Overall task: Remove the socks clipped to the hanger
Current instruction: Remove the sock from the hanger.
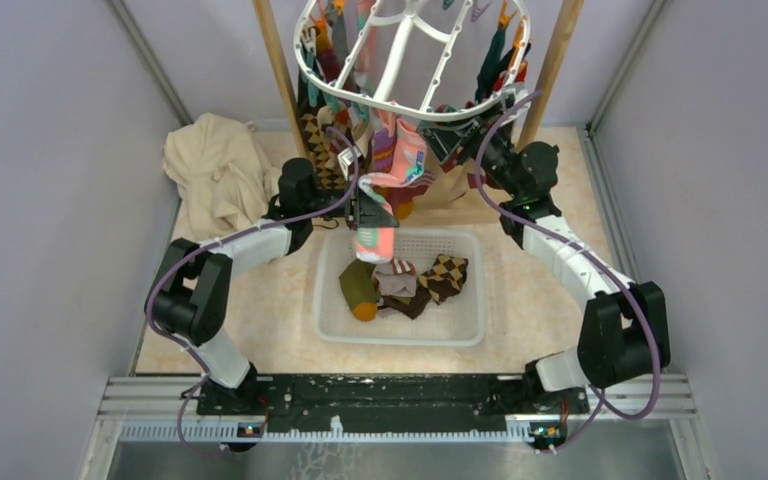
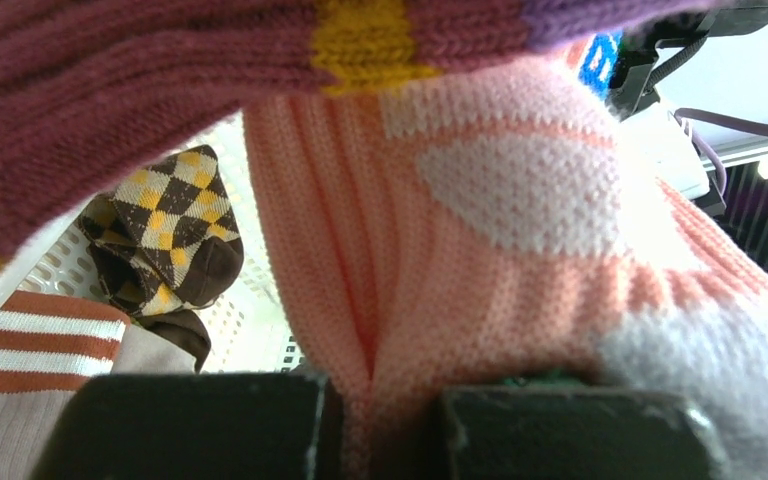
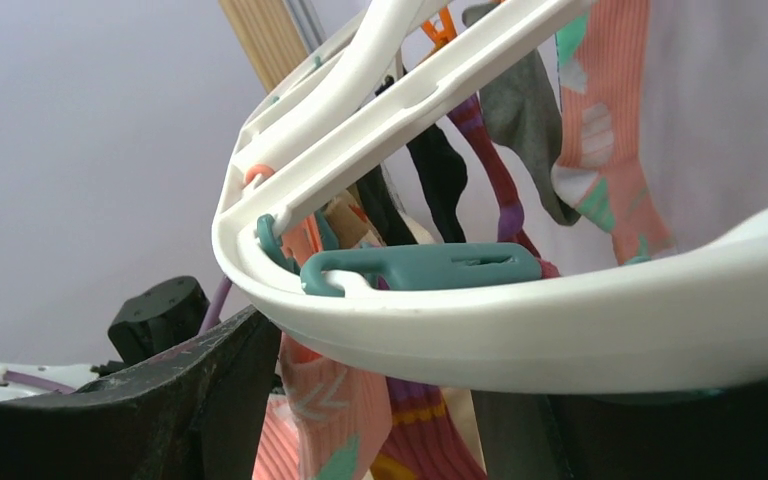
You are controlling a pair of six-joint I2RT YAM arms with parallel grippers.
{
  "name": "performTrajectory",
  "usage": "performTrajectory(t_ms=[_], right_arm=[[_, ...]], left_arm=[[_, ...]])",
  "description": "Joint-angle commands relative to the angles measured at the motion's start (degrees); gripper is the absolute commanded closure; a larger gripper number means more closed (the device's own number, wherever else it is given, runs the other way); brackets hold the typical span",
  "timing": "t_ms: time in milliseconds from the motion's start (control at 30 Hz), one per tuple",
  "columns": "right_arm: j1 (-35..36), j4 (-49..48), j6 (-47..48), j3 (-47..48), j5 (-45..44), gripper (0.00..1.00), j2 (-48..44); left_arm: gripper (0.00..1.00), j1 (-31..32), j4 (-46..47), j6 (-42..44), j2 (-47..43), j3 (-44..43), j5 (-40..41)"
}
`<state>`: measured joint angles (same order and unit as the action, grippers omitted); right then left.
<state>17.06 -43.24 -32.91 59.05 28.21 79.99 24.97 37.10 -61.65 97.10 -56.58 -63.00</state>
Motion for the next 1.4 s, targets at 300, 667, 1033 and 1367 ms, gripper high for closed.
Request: performTrajectory(t_ms=[300, 667, 1033, 1367], right_arm=[[-0.4, -12.8, -8.1, 5.3, 1.7, 0.35, 4.2], [-0.4, -14.3, -10.3, 6.8, 1.5, 0.42, 6.0], [-0.4, -15.6, -11.5, 6.9, 1.9, 0.62, 6.7], [-0.4, -15.0, -11.6, 6.7, 1.7, 0.89, 6.4]], left_arm=[[0.94, 0.0, 0.6, 1.5, 1.2, -1.3, -0.3], [0.95, 0.2, 0.5, 1.6, 1.5, -1.5, -0.5], [0.95, 0.3, 0.2, 1.9, 1.5, -1.5, -0.6], [0.95, 0.3, -0.3, 2.5, 1.3, -1.0, -0.4]])
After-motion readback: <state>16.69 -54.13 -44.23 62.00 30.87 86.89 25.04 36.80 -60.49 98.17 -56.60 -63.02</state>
